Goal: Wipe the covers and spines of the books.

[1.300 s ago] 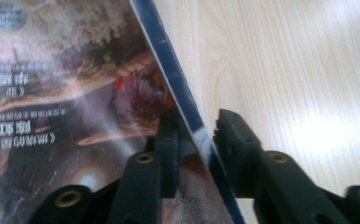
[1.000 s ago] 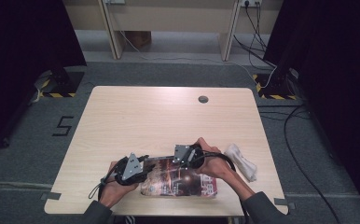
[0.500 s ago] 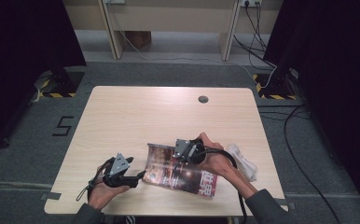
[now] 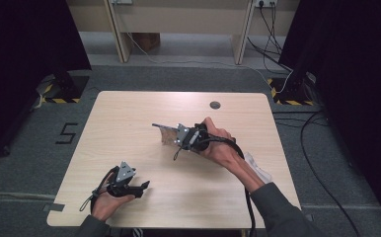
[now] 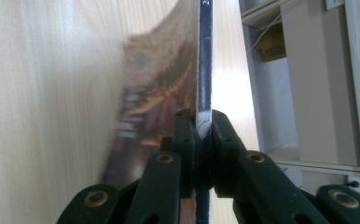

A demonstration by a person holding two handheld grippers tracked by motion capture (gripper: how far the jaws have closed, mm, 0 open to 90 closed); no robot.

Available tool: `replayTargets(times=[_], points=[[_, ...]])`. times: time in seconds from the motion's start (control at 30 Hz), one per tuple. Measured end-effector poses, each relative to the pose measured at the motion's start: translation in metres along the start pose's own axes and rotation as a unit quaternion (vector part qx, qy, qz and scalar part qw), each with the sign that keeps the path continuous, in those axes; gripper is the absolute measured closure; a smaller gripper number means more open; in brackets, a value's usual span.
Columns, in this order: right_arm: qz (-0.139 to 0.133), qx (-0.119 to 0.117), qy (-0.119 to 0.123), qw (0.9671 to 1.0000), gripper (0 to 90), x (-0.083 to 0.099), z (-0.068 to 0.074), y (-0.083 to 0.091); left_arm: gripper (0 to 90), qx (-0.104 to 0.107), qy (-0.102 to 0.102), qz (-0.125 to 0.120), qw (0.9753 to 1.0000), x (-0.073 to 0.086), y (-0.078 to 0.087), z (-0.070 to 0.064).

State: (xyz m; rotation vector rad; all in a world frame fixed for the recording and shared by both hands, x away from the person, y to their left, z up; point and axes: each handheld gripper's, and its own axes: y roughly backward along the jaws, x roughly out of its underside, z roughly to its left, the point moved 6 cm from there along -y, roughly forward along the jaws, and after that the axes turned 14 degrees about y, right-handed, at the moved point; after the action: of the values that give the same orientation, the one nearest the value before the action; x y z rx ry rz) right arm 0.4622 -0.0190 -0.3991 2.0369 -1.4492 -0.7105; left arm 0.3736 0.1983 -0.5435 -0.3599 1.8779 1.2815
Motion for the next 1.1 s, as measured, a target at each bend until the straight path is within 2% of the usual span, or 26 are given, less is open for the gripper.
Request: replayTargets(times=[0.1,0.23,0.33,0.4,0.5,0.57,0.67,0.8,0.97,1.0,1.07,1.1], points=[[0.003,-0.007,0.002,1.0,83.5,-0.005,0.006,-0.001,27.0,-0.002,0.0,0.003,1.0,0.0,0.0,0.001],[-0.012,-0.026,-0.002,0.9996,83.5,-0.014,0.019,0.008,27.0,-0.004,-0.003,0.011,0.9999,0.002,-0.002,0.002],[-0.023,-0.039,0.008,0.999,83.4,-0.019,0.031,0.015,27.0,-0.007,-0.003,0.011,0.9999,0.002,-0.001,0.003],[-0.029,-0.045,0.007,0.9986,83.3,-0.022,0.04,0.019,27.4,-0.012,0.0,0.011,0.9999,0.002,-0.001,0.005],[-0.038,-0.052,0.02,0.9977,83.3,-0.026,0.055,0.022,27.5,-0.018,0.006,0.012,0.9997,0.002,-0.001,0.008],[-0.046,-0.06,0.013,0.9971,83.5,-0.027,0.065,0.024,27.6,-0.022,0.011,0.013,0.9996,0.002,-0.001,0.011],[-0.048,-0.081,0.02,0.9953,83.1,-0.024,0.082,0.022,27.7,-0.028,0.014,0.015,0.9994,0.003,-0.001,0.013],[-0.055,-0.101,0.009,0.9933,83.1,-0.021,0.104,0.017,27.8,-0.031,0.014,0.015,0.9993,0.003,-0.001,0.013],[-0.073,-0.113,-0.003,0.9909,83.1,-0.015,0.124,0.011,27.8,-0.031,0.018,0.013,0.9993,0.003,-0.001,0.013],[-0.075,-0.117,-0.013,0.9903,83.0,-0.014,0.129,0.01,27.8,-0.031,0.019,0.012,0.9993,0.002,-0.001,0.013],[-0.079,-0.12,-0.025,0.9893,82.5,-0.012,0.137,0.01,26.5,-0.032,0.025,0.011,0.9991,0.002,0.0,0.014],[-0.083,-0.118,-0.022,0.9893,82.1,-0.012,0.14,0.009,25.8,-0.03,0.029,0.008,0.9991,0.001,0.0,0.014]])
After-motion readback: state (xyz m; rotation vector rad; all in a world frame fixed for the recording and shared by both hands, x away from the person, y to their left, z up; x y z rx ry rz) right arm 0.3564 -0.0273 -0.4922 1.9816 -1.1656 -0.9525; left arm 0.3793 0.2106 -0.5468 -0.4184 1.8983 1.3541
